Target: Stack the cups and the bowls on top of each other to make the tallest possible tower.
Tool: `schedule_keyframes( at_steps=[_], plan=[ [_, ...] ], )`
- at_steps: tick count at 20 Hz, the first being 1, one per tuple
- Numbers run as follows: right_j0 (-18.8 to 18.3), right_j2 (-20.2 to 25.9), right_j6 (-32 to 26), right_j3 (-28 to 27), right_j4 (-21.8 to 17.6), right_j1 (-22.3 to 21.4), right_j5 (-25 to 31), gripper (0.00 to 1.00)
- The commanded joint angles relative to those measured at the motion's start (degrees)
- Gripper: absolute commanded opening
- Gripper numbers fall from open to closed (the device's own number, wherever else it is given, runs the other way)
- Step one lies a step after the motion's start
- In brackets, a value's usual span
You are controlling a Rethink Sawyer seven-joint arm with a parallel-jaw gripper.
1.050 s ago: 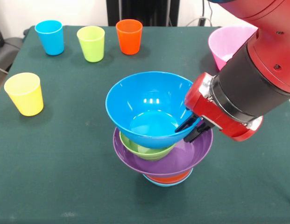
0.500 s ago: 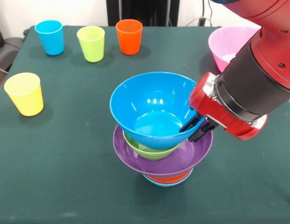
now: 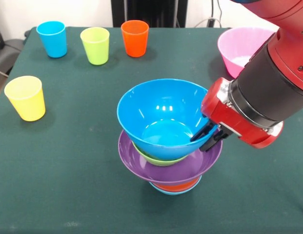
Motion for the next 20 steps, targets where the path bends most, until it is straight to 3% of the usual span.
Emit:
schedule_keyframes(
  at_steps=[1, 20],
  plan=[
    [1.3, -1.3, 1.2, 2.7, -0.2, 0.3, -2.8, 0.0],
    [0.8, -3.4, 0.4, 3.8, 1.3, -0.2, -2.5, 0.0]
  ],
)
